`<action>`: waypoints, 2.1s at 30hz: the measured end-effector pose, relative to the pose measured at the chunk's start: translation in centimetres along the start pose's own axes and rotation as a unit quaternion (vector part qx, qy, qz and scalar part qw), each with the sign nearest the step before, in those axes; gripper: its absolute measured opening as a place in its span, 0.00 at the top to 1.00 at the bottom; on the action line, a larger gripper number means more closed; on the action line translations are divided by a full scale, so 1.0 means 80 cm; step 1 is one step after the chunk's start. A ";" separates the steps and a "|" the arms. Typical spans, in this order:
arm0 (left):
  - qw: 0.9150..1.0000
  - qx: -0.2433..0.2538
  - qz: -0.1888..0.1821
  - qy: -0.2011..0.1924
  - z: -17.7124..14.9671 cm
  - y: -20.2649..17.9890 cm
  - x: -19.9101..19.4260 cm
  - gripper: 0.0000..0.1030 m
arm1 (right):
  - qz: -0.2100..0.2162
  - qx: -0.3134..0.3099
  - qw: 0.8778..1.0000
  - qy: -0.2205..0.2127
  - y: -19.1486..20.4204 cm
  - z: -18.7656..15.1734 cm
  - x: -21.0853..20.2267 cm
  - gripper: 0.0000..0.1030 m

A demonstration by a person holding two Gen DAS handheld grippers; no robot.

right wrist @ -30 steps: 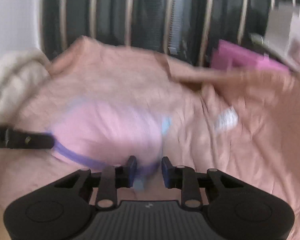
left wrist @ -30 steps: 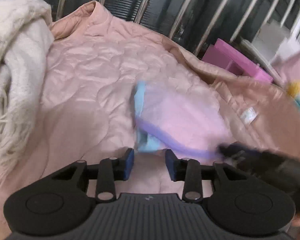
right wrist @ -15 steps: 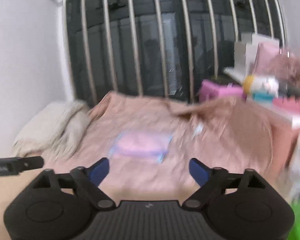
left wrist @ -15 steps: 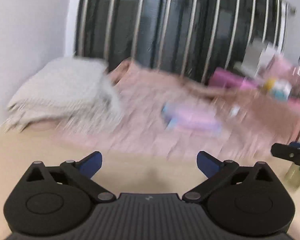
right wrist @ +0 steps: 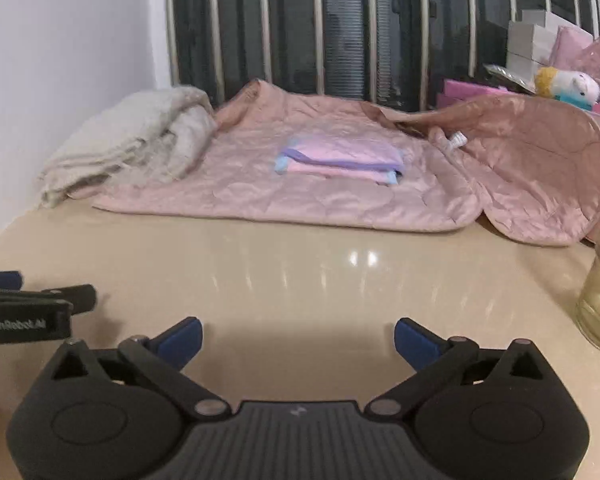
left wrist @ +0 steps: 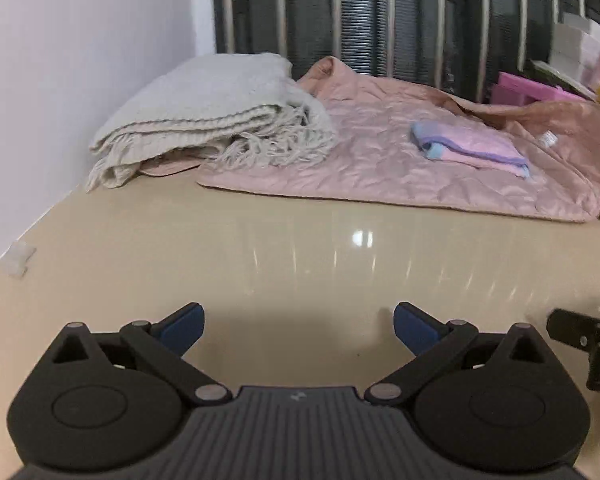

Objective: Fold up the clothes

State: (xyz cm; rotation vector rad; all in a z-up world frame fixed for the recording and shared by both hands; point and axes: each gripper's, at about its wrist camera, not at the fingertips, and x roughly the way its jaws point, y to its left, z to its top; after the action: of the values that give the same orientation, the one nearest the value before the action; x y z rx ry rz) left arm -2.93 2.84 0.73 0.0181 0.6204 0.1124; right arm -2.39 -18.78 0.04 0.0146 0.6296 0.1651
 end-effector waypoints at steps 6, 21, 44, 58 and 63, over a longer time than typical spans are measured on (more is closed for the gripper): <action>1.000 -0.005 -0.016 0.022 -0.001 0.003 0.014 0.00 | -0.014 0.014 1.000 -0.008 0.004 -0.010 0.000 0.00; 0.998 0.020 -0.059 0.018 -0.006 -0.019 0.010 0.01 | -0.039 0.000 0.999 0.007 0.013 0.002 0.015 0.00; 0.997 0.019 -0.066 0.029 0.007 -0.017 0.024 0.00 | -0.031 -0.007 0.999 0.010 0.015 0.005 0.017 0.00; 0.996 0.030 -0.075 0.033 0.012 -0.021 0.031 0.01 | -0.033 -0.003 0.999 0.015 0.008 0.016 0.029 0.00; 0.996 0.028 -0.073 0.033 0.012 -0.021 0.030 0.01 | -0.034 -0.003 0.999 0.015 0.009 0.016 0.029 0.00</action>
State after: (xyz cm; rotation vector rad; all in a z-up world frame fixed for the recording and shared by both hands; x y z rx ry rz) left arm -0.31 1.45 0.02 0.0239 0.6881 -0.0470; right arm 0.09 -17.68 -0.23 -0.0149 0.6582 0.1021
